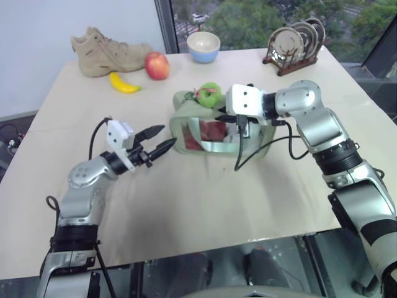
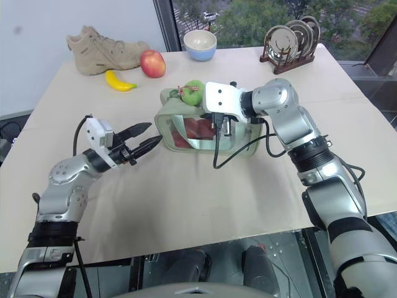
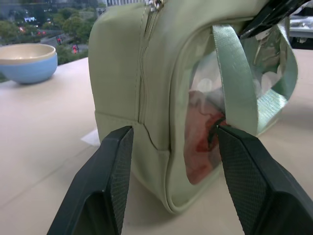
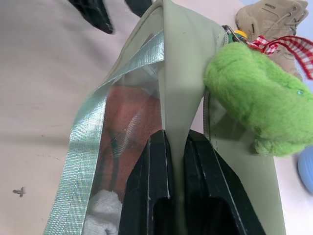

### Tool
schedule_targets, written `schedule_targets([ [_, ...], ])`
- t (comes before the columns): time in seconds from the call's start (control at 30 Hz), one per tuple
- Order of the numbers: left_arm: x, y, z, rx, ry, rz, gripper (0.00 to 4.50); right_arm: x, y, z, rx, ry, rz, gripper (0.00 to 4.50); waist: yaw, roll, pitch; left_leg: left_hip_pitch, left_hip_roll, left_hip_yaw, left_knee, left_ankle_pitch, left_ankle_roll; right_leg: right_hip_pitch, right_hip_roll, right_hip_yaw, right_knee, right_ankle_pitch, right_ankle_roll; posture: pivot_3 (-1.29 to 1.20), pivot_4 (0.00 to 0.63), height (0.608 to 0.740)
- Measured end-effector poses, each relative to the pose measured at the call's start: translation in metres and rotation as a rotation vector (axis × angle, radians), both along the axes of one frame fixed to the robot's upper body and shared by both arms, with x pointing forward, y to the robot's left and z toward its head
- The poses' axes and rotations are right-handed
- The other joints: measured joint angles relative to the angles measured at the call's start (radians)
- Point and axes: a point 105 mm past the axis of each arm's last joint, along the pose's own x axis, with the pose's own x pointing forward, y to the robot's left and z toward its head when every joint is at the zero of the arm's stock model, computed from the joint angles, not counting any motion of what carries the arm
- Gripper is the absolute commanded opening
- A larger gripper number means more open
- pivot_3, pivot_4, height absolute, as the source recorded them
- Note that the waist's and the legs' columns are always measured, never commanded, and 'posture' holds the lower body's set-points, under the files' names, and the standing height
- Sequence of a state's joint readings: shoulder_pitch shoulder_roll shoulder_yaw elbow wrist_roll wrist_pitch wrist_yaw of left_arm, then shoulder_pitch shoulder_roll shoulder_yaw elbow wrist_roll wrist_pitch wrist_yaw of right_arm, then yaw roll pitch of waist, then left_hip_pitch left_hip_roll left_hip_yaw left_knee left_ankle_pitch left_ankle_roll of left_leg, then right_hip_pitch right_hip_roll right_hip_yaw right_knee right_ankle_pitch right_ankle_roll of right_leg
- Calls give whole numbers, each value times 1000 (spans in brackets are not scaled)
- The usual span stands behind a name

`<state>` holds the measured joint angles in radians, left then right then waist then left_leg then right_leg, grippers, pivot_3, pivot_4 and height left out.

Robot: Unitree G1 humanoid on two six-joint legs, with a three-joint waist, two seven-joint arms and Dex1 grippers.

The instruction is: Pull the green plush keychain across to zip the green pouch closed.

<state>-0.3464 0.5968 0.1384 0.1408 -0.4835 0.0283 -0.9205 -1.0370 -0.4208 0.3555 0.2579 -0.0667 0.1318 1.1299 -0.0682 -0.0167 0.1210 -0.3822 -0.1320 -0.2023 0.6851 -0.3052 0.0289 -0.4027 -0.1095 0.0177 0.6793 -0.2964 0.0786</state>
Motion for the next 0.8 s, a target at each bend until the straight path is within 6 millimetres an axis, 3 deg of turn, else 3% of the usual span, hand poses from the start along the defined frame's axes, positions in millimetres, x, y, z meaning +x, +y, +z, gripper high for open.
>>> schedule_targets([
  [0.1,6,-6,3,4,-15,-1,2783,-1,1,0,1,-1,2,0,-1,0,0,0,0,0,1,0,0,0,0,0,0,0,0,0,150,740],
  [0.2,8,-11,-3,6,-1,-7,1629,-1,1,1,3,3,-1,0,-1,0,0,0,0,0,1,0,0,0,0,0,0,0,0,0,150,740],
  [0.3,8,-13,-5,4,3,-13,121,-1,1,0,6,7,-4,0,-1,0,0,0,0,0,1,0,0,0,0,0,0,0,0,0,150,740],
  [0.33,8,-14,-5,3,3,-15,45,-1,1,0,7,8,-4,0,-1,0,0,0,0,0,1,0,0,0,0,0,0,0,0,0,150,740],
  [0.43,8,-15,-6,4,1,-15,0,-2,0,1,20,26,-9,1097,-1,0,0,0,0,0,1,0,0,0,0,1,0,0,0,0,150,740],
  [0.5,8,-15,-7,2,2,-12,0,-1,-3,5,77,32,-44,2058,1,0,0,0,0,-1,0,0,0,0,0,1,0,0,0,0,150,740],
  [0.63,9,-15,-7,-4,-1,-4,0,-10,-15,17,225,180,-104,2058,2,0,0,-1,0,-1,1,0,0,0,-1,1,0,0,0,0,150,740],
  [0.73,10,-15,-7,-7,-2,-3,0,-17,-29,45,406,284,-167,2058,3,-1,0,-1,0,-2,0,0,0,0,-1,1,0,0,0,0,150,740],
  [0.8,10,-15,-8,-7,-2,-2,0,-16,-34,51,442,285,-211,2058,4,-1,0,-1,0,-1,-1,0,0,0,-1,1,0,0,0,0,150,740],
])
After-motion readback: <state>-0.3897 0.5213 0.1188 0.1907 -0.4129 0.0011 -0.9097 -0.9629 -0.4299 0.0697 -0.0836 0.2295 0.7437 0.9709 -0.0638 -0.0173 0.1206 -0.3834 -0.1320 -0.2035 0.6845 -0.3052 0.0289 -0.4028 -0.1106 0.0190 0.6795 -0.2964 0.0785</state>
